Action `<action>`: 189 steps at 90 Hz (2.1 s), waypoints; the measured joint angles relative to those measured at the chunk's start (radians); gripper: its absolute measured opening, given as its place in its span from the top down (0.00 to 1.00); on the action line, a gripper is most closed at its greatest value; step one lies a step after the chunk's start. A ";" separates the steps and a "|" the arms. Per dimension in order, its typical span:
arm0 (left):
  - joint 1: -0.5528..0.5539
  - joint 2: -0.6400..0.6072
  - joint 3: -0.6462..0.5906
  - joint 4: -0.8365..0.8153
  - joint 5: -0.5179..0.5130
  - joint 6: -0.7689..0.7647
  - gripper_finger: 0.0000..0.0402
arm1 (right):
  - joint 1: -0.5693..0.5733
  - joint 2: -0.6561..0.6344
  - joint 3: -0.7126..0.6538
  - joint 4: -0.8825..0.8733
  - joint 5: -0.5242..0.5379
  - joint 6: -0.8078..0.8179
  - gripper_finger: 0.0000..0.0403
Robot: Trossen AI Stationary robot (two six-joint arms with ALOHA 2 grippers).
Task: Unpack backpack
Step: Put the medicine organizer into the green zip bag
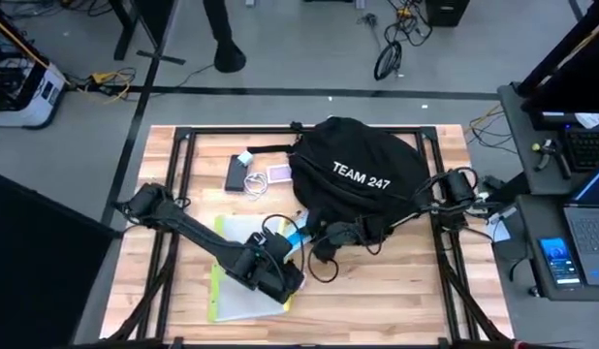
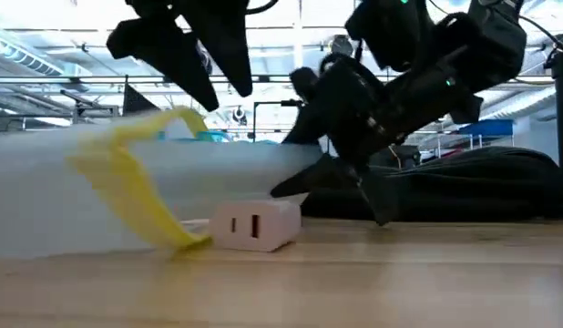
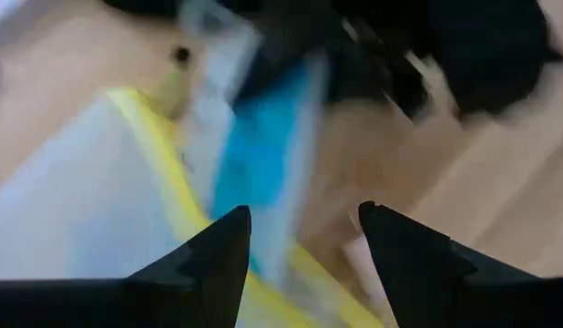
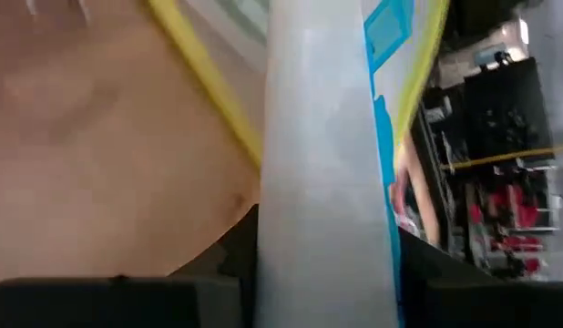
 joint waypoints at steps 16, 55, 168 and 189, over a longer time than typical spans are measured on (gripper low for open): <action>0.030 0.000 0.000 0.004 -0.012 0.004 0.50 | 0.049 0.084 0.161 -0.098 -0.030 0.071 0.71; 0.035 -0.002 0.000 -0.007 -0.001 0.015 0.50 | -0.008 0.125 0.351 -0.319 -0.257 0.372 0.39; -0.024 -0.019 0.001 -0.089 0.042 0.027 0.50 | -0.061 -0.204 0.060 -0.698 -0.362 1.203 0.23; -0.020 -0.019 0.001 -0.052 0.034 0.034 0.50 | -0.039 -0.070 0.117 -0.474 -0.357 1.251 0.23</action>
